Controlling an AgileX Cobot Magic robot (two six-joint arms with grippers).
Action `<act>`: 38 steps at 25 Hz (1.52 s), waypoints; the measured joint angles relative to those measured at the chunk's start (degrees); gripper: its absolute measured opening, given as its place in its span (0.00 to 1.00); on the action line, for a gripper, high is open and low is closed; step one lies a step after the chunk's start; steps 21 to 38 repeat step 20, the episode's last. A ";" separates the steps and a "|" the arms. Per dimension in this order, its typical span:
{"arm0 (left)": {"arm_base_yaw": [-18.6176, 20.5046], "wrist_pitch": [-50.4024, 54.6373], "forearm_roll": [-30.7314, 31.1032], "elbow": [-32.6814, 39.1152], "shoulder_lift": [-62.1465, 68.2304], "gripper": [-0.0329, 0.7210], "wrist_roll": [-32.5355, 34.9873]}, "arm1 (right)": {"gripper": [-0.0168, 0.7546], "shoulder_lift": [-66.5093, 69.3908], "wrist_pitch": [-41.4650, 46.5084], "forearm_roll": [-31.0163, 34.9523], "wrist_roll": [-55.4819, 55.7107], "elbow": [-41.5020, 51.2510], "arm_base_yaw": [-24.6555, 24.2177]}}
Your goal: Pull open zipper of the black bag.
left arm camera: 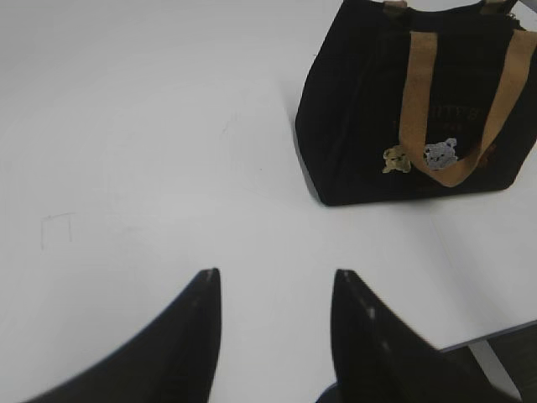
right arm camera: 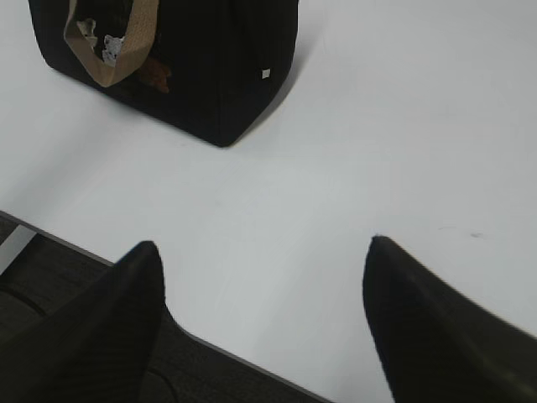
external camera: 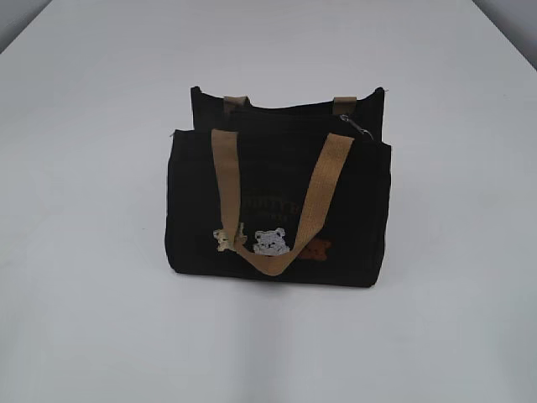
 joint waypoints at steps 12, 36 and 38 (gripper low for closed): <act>10.74 0.00 0.02 0.00 -0.06 0.44 0.00 | 0.76 0.00 0.00 0.03 0.00 0.00 -16.43; 10.68 0.00 0.02 0.00 -0.06 0.43 0.00 | 0.76 0.00 0.00 0.08 0.00 0.00 -16.49; 10.68 0.00 0.02 0.00 -0.06 0.43 0.00 | 0.76 0.00 0.00 0.08 0.00 0.00 -16.49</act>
